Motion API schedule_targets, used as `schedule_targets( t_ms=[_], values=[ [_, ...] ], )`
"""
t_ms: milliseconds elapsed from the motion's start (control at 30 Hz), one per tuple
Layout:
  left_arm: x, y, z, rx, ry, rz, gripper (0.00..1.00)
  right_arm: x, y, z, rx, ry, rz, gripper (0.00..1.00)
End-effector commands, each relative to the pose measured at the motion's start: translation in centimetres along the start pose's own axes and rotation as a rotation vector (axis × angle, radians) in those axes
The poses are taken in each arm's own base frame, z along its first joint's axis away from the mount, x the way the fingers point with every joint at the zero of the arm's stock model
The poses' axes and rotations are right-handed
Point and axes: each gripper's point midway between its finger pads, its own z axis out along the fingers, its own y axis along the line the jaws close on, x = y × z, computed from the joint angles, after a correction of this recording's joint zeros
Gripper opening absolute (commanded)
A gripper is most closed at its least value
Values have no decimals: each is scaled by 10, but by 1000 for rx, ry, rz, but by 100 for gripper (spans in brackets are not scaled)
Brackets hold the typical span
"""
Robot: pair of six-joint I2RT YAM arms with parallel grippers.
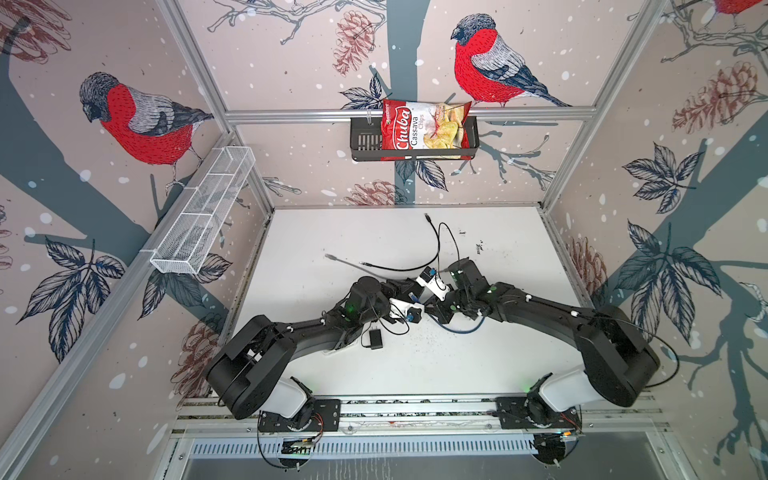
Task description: Insert the plug into the switch port
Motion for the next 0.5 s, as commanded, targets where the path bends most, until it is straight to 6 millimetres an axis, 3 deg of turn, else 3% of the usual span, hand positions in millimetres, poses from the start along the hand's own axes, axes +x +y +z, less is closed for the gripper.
schedule_targets(
  t_ms=[0,467],
  values=[
    [-4,-3,2,42,-27,22,60,-2,6,-4,-30,-10,-19,5],
    [-1,-13,8,126,-12,76,41,-7,11,-11,-68,-31,-31,5]
  ],
)
